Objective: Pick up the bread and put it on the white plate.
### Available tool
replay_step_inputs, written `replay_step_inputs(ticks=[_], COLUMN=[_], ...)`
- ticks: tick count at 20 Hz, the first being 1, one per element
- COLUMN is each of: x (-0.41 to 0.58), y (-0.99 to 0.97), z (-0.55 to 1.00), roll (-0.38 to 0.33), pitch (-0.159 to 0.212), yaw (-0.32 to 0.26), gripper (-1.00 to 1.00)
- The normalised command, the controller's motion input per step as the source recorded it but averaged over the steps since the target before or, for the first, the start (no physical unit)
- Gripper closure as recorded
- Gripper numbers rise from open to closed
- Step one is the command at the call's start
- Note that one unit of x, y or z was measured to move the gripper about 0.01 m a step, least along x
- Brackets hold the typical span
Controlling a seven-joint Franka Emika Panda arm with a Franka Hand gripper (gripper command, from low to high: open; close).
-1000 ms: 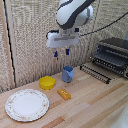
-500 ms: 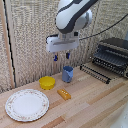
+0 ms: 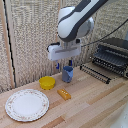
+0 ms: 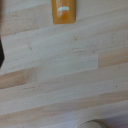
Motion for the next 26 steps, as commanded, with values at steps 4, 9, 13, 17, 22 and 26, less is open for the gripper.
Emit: replay_step_inputs(ticks=[4,9,13,17,22,26], x=[-0.133,-0.126,-0.013,0.000,0.014,0.010], y=[0.03,0.05,0.00,0.00,0.00,0.01], z=[-0.39,-0.37,-0.42,-0.49,-0.44,-0.37], roll=[-0.005,0.000,0.000,0.000,-0.003,-0.037], pitch=[0.000,0.016,0.018,0.000,0.000,0.000], yaw=[0.000,0.001,0.003,0.020,0.042,0.039], gripper=[-1.00,-1.00,-1.00,-1.00,-1.00,-1.00])
